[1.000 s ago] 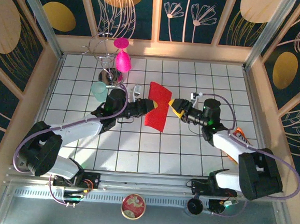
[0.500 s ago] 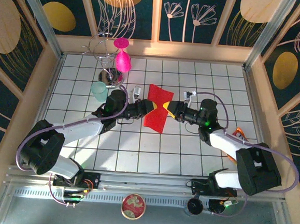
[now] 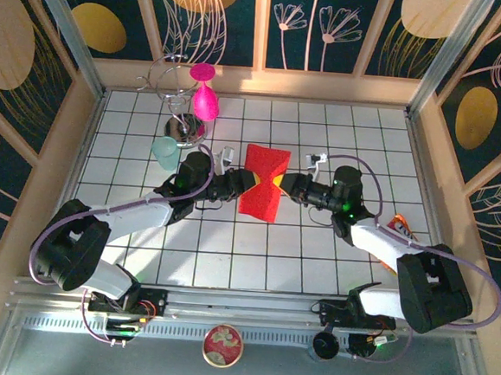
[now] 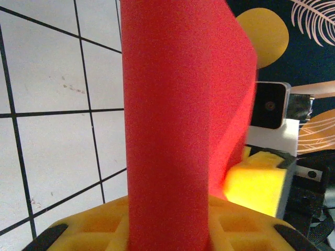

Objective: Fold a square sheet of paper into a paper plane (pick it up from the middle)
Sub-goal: First fold in half a square sheet of paper at the center of the table.

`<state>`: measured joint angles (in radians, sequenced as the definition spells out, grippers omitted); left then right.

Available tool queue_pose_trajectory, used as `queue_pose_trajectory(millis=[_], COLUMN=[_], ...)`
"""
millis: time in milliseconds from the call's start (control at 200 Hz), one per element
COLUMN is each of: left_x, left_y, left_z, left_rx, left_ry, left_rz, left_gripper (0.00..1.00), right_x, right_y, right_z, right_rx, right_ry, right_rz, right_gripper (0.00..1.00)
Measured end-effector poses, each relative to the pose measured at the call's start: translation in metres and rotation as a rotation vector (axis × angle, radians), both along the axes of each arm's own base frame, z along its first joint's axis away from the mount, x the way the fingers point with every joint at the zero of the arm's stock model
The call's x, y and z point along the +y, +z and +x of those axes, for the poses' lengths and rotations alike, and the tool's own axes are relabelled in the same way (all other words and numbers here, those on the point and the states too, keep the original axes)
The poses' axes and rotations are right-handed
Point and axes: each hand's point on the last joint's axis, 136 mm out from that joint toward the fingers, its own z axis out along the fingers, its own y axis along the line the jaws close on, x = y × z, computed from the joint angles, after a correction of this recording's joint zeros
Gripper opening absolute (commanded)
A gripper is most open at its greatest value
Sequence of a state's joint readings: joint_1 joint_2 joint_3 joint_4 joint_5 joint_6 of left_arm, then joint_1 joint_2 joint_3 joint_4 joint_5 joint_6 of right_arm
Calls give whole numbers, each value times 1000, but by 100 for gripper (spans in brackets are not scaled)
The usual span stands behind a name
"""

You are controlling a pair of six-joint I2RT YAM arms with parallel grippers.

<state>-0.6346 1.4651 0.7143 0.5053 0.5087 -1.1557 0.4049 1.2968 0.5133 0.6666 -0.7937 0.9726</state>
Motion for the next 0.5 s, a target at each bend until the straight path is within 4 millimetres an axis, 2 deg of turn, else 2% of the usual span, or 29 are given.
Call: queue_pose_trajectory(millis=[75, 130, 235, 345, 420, 501], left_x=[1, 2, 9, 24, 37, 49], left_y=[-3, -6, -15, -33, -41, -41], left_z=[-1, -1, 1, 5, 7, 11], left_rx=[7, 11, 24, 49, 59, 41], left_ry=[2, 5, 29, 77, 112, 149], left_rz=[4, 9, 30, 83, 132, 172], left_gripper=[37, 41, 57, 74, 80, 86], right_x=[1, 1, -1, -6, -11, -17], right_y=[-5, -7, -10, -15, -18, -17], right_z=[1, 5, 14, 21, 25, 29], right_rx=[14, 17, 33, 60, 84, 108], right_ry=[-6, -19, -55, -81, -99, -115], right_rz=[-29, -54, -106, -165, -208, -256], right_gripper=[0, 0, 0, 0, 0, 0])
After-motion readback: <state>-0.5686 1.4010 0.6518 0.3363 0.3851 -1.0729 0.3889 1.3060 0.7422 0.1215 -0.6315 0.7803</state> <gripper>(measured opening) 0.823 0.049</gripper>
